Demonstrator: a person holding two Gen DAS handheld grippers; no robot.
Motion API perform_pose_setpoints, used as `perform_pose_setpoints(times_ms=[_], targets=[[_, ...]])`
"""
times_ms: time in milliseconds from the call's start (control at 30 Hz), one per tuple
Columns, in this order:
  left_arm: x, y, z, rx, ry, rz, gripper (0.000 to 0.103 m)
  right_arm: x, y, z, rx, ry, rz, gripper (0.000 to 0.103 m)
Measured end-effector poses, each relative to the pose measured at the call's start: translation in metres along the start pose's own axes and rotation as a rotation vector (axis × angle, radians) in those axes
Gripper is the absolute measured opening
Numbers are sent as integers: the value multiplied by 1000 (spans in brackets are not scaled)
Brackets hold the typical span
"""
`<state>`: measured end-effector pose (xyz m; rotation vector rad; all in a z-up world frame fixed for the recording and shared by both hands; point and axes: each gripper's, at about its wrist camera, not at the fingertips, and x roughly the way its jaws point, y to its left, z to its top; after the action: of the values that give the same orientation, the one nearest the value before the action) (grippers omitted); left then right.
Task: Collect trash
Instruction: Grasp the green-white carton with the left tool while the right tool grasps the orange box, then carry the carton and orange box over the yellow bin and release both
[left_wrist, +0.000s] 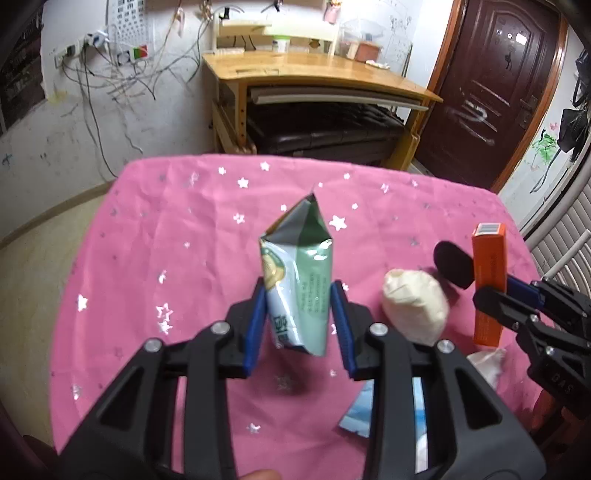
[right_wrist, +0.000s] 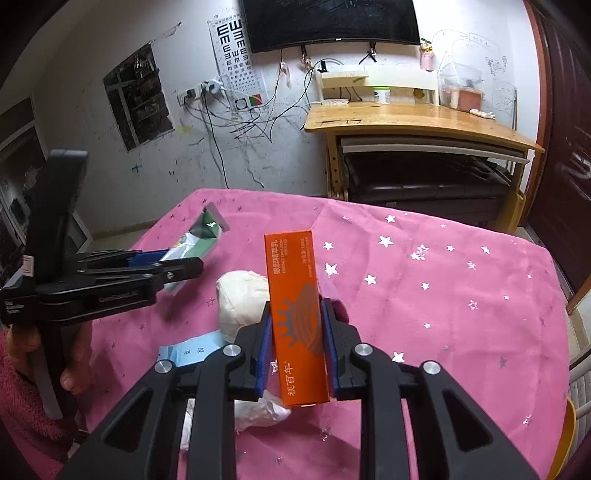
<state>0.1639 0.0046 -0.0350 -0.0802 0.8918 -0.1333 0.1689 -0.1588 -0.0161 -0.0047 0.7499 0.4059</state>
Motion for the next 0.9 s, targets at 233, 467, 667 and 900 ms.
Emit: perform_pose_setpoints(times_ms=[233, 467, 667, 900], targets=[[-23, -29, 4, 58, -40, -4, 32, -26, -21, -5, 59, -55, -6, 18], [-35, -74, 7, 135, -64, -30, 32, -69, -60, -21, 140, -127, -48, 18], [-43, -128, 7, 228, -78, -83, 32, -108, -100, -45, 218, -180, -108, 18], [-48, -197, 1, 329, -79, -172, 33, -147, -146, -84, 323, -219, -182, 18]])
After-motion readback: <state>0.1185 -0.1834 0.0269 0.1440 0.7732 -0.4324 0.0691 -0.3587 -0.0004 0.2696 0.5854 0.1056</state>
